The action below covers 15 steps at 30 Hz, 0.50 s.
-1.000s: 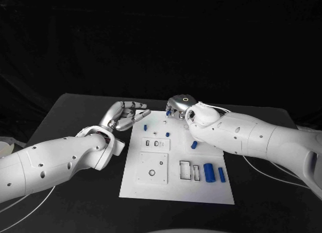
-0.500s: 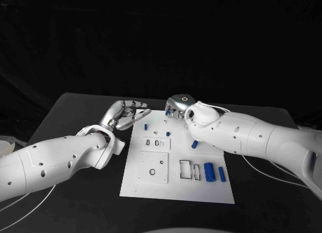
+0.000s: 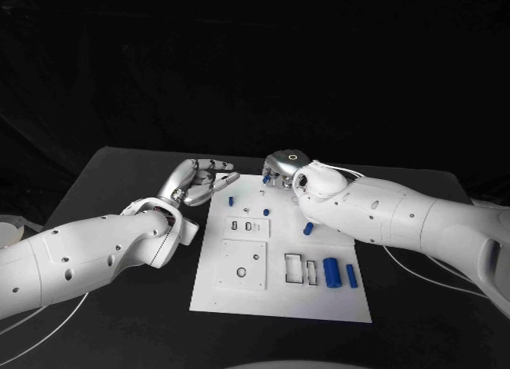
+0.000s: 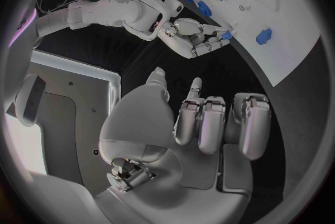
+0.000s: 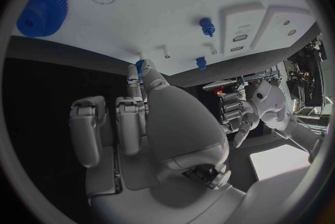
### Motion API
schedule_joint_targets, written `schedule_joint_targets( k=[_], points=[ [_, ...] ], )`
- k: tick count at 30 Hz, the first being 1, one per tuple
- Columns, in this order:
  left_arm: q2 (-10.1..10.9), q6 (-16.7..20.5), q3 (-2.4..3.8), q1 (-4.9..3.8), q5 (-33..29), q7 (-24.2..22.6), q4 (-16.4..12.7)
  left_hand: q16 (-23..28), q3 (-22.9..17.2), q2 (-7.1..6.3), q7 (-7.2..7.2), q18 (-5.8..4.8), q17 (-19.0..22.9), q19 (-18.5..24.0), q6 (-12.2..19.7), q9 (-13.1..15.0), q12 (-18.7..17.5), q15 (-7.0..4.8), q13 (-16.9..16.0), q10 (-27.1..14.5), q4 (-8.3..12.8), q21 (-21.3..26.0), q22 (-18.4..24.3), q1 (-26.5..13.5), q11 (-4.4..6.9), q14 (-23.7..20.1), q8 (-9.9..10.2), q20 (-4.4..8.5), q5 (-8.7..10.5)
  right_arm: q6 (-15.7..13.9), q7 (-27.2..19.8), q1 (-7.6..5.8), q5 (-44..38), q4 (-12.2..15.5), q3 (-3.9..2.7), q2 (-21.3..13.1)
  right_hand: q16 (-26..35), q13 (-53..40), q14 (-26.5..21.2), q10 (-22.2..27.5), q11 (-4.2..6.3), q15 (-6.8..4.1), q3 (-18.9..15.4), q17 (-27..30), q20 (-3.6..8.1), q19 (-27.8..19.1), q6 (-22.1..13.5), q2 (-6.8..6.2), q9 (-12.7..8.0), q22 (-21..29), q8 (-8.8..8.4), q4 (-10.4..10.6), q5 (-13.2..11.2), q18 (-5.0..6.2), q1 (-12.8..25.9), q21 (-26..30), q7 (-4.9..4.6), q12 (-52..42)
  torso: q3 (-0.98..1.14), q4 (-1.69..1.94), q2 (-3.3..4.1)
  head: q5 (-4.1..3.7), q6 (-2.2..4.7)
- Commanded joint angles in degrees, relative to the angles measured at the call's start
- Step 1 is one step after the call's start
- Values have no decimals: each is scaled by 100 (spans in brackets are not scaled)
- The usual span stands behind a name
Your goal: Assemble the parts on the task board
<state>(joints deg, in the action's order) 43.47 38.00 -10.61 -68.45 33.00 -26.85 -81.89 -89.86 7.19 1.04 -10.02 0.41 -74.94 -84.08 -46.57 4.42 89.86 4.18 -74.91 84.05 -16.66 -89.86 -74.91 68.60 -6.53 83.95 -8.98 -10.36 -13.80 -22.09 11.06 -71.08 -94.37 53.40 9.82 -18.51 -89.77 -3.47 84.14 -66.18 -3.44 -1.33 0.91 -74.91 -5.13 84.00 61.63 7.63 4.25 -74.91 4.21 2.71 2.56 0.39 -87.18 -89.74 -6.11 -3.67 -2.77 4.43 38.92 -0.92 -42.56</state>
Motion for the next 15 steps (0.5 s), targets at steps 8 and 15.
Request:
schedule_joint_targets(
  k=[8,15],
  points=[
    [-9,-18,6,-11,21,-72,-13,-14,21,18,1,-41,-1506,-592,-44,-7,14,-24,-1509,595,-2,-14,-1509,23,31,605,23,-32,18,109,12,4,-70,-2,0,12,-23,8,586,105,-16,33,56,-1509,-29,600,-68,-51,-11,-1509,-42,23,20,-39,-42,-26,13,31,-1,-1,1,2,-12],
    [-16,-19,6,-11,21,-72,-12,-14,21,18,1,-41,-1506,-592,-44,-7,14,-24,-1509,595,-2,-14,-1509,23,31,605,23,-32,18,198,92,7,-71,-13,0,26,-23,4,586,670,-184,182,12,-1509,-129,600,-898,-272,-73,-1509,-81,120,16,-39,51,-26,183,27,-2,2,0,7,-9]
  ],
)
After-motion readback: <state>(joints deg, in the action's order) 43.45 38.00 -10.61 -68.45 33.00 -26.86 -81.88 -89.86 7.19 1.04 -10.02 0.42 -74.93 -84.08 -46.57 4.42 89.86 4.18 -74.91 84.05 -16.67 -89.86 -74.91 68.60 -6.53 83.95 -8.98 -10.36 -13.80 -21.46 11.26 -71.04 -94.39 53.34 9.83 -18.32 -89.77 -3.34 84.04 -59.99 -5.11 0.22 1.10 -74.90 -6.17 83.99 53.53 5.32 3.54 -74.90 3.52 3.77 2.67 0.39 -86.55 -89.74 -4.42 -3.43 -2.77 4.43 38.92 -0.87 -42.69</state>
